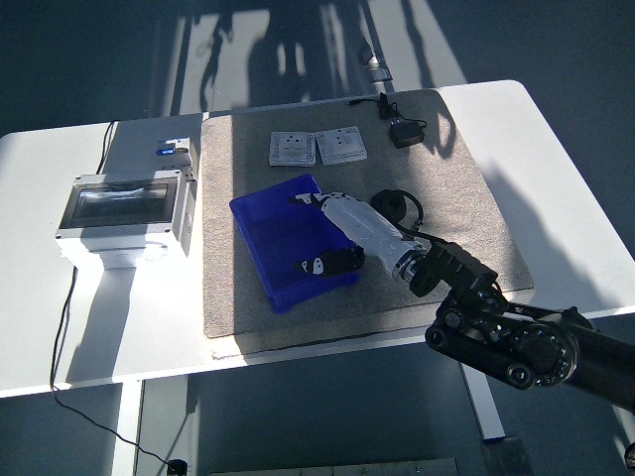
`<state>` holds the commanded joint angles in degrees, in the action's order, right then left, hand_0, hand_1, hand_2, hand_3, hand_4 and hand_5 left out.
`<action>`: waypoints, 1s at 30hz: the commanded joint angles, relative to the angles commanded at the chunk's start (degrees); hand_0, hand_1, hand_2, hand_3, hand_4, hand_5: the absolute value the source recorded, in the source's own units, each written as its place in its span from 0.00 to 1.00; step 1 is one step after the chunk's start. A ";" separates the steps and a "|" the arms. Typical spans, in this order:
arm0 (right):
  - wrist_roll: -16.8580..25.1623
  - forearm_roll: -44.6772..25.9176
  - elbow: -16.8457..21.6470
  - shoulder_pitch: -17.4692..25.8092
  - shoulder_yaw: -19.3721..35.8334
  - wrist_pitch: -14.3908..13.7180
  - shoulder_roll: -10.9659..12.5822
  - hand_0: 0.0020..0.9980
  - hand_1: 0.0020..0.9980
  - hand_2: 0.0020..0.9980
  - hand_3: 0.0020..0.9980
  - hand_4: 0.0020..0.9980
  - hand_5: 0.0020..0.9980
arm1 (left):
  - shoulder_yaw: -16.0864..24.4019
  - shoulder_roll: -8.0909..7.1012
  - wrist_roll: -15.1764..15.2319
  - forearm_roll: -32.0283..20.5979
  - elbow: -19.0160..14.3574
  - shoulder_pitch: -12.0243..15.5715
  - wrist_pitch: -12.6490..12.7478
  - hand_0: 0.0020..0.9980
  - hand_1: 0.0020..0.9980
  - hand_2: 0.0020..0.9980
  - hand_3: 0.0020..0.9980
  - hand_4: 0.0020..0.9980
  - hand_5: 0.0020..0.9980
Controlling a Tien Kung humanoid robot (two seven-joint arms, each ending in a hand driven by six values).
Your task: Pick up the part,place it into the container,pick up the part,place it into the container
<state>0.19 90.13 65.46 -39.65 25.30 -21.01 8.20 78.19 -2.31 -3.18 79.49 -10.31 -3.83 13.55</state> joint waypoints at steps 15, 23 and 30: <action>-4.47 -6.68 -17.29 -5.08 3.88 -1.42 -1.04 0.99 0.92 0.93 1.00 0.88 0.35 | -0.46 0.16 0.37 -0.25 0.00 0.18 0.41 0.62 0.63 0.68 0.64 0.64 0.79; -5.82 -8.05 -24.95 -5.46 -1.47 1.31 -3.86 0.99 0.92 0.93 1.00 0.87 0.36 | -0.61 0.21 0.36 0.02 0.00 0.15 0.44 0.62 0.63 0.68 0.64 0.66 0.77; -5.54 -10.23 -27.22 -5.27 -4.68 0.14 -5.12 1.00 0.92 0.93 1.00 0.86 0.36 | -0.35 0.03 0.31 0.62 0.00 0.00 0.54 0.62 0.63 0.68 0.64 0.66 0.77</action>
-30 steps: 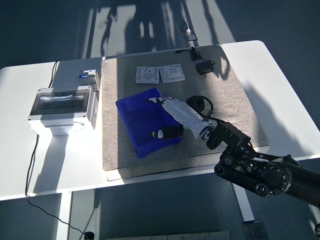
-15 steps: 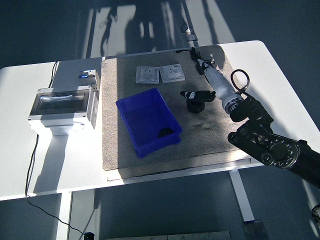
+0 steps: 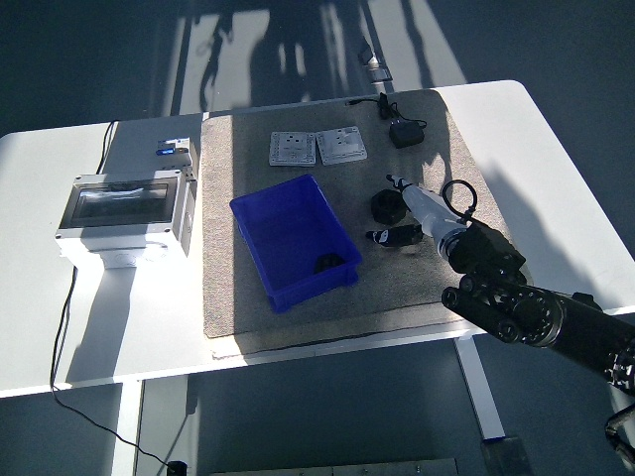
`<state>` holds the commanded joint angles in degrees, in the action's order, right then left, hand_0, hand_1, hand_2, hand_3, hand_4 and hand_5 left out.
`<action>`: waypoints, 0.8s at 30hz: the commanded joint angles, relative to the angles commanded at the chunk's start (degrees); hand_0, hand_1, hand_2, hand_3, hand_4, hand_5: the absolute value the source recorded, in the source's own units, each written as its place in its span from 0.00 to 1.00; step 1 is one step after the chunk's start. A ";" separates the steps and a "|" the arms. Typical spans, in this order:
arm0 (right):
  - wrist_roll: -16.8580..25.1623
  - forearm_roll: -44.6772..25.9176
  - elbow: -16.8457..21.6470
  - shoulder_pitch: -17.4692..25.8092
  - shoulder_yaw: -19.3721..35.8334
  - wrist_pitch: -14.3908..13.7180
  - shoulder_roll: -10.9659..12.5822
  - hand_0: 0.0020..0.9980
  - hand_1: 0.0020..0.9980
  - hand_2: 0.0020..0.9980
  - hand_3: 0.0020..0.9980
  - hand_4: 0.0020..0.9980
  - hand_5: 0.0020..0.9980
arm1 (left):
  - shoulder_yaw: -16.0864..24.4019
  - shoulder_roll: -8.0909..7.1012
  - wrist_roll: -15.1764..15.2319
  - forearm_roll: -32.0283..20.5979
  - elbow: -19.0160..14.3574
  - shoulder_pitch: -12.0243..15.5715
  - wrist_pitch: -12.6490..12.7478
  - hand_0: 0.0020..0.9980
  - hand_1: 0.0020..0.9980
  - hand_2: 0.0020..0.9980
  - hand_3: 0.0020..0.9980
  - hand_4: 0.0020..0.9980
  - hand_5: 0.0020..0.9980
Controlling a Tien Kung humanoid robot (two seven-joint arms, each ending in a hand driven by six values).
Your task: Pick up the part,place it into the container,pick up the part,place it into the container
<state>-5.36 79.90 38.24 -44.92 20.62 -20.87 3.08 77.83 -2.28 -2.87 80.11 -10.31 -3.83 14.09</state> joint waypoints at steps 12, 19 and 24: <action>2.85 -6.00 -0.39 1.98 -3.77 -9.28 -1.30 0.95 0.69 0.60 0.68 0.72 0.24 | -0.38 -0.02 -0.29 0.58 0.00 -0.14 -0.13 0.62 0.63 0.68 0.64 0.66 0.76; 7.52 -11.09 -0.01 2.62 -4.68 -16.08 -1.20 0.83 0.54 0.47 0.59 0.41 0.00 | -0.18 -0.13 -0.22 0.77 0.00 -0.19 0.06 0.62 0.63 0.68 0.64 0.66 0.77; 9.64 -13.59 0.32 2.97 -5.03 -16.10 -1.09 0.78 0.52 0.47 0.59 0.40 0.00 | -0.58 -0.04 -0.13 0.36 0.00 -0.21 -0.03 0.62 0.63 0.68 0.64 0.66 0.77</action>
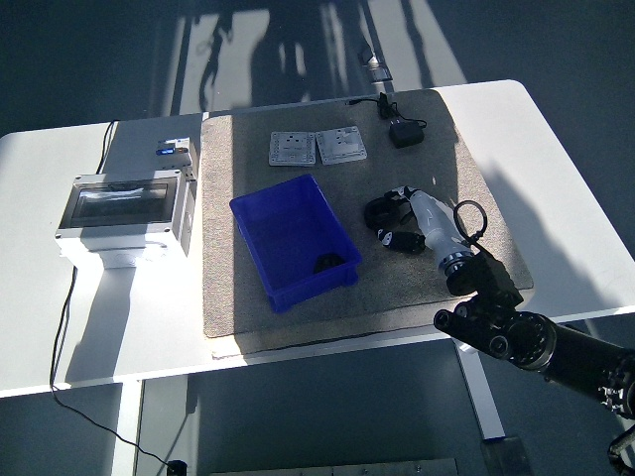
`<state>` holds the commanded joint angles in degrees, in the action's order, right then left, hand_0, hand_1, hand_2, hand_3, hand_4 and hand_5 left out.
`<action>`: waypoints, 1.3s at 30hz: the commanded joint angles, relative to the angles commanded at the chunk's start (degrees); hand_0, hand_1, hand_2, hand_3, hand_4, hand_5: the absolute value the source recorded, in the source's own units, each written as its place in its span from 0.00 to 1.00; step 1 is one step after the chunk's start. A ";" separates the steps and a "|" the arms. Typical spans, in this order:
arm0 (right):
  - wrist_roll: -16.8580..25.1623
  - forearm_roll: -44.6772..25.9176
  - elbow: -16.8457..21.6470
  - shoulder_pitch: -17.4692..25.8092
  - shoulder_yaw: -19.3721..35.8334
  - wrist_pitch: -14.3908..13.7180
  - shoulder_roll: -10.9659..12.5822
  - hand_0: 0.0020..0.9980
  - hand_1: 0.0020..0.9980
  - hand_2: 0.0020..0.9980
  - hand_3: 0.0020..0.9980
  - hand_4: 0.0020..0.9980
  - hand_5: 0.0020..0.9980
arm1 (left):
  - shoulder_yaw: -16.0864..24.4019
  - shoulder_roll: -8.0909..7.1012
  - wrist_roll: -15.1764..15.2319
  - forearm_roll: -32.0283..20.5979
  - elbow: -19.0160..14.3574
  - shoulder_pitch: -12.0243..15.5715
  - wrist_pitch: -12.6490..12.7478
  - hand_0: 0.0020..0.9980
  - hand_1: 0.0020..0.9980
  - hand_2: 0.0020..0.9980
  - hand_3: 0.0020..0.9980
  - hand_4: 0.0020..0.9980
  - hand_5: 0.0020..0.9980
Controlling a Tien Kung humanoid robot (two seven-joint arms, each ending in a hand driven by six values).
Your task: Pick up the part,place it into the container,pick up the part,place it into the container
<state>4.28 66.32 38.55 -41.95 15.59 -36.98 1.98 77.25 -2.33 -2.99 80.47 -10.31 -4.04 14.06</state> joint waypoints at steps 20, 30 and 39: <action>-2.59 12.47 13.77 3.65 6.15 0.00 9.14 0.77 0.53 0.47 0.59 0.39 0.00 | -0.01 0.16 0.17 -1.43 0.00 0.46 0.14 0.62 0.63 0.68 0.63 0.65 0.78; -3.14 17.93 18.60 5.25 8.57 0.00 11.90 0.77 0.53 0.47 0.59 0.39 0.00 | -0.09 0.48 0.43 -1.50 0.00 0.59 0.13 0.62 0.63 0.68 0.63 0.65 0.78; -3.79 21.58 24.65 3.87 10.27 0.00 11.29 0.77 0.53 0.46 0.58 0.37 0.00 | -0.21 0.46 0.47 -1.78 0.00 0.52 0.15 0.62 0.63 0.68 0.63 0.65 0.78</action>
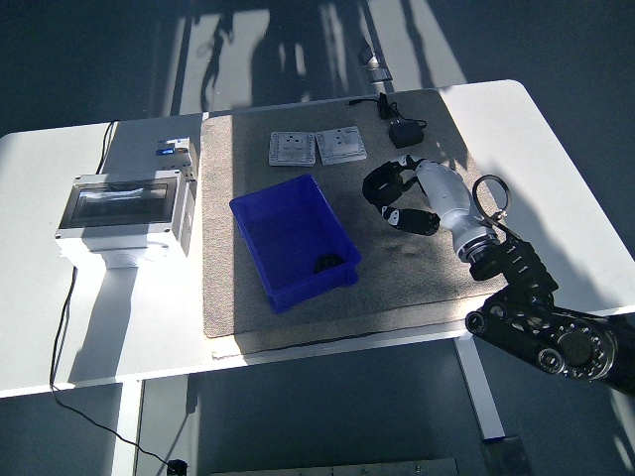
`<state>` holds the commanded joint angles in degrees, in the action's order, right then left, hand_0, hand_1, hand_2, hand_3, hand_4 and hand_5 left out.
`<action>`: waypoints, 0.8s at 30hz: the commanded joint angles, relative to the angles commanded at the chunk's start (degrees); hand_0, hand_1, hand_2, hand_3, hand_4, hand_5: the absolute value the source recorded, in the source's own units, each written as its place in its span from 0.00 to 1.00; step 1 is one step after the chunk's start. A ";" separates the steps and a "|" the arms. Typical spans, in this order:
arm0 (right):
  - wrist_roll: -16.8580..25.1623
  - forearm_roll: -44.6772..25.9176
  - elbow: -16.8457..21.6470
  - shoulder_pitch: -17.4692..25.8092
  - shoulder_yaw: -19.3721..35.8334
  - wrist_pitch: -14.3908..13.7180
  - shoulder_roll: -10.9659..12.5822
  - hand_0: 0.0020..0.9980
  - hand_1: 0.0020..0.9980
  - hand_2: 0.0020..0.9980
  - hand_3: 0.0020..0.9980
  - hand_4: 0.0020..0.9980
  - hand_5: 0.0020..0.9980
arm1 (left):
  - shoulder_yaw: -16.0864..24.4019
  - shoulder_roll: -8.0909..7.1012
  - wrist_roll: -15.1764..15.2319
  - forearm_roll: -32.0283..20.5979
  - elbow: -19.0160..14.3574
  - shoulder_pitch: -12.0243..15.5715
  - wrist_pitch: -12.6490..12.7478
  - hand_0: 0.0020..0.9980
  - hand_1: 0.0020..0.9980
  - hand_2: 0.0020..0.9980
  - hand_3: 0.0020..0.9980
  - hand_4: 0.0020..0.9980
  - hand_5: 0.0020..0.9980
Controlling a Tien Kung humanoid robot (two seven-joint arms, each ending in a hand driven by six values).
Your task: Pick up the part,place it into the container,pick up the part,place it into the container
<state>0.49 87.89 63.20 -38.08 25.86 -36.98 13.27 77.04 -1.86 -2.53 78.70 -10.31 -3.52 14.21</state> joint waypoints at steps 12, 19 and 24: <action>0.81 -0.82 6.28 -2.47 -2.36 3.89 -1.73 0.76 0.53 0.46 0.58 0.36 0.00 | 0.06 -0.18 -0.06 -0.20 0.00 -0.24 -0.03 0.62 0.63 0.68 0.63 0.64 0.78; -1.09 6.58 5.05 -3.03 -4.57 10.64 -3.07 0.77 0.57 0.50 0.59 0.36 0.00 | 0.13 -0.27 -0.07 -0.44 0.00 -0.27 0.00 0.62 0.63 0.68 0.63 0.64 0.78; -2.70 9.90 4.62 -3.33 -4.73 13.24 -3.43 0.86 0.73 0.70 0.67 0.49 0.11 | 0.26 -0.38 -0.13 -0.17 0.00 -0.18 -0.03 0.62 0.63 0.68 0.63 0.64 0.78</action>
<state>-2.21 97.79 67.83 -41.41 21.13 -23.74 9.84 77.30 -2.24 -2.66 78.52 -10.31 -3.69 14.18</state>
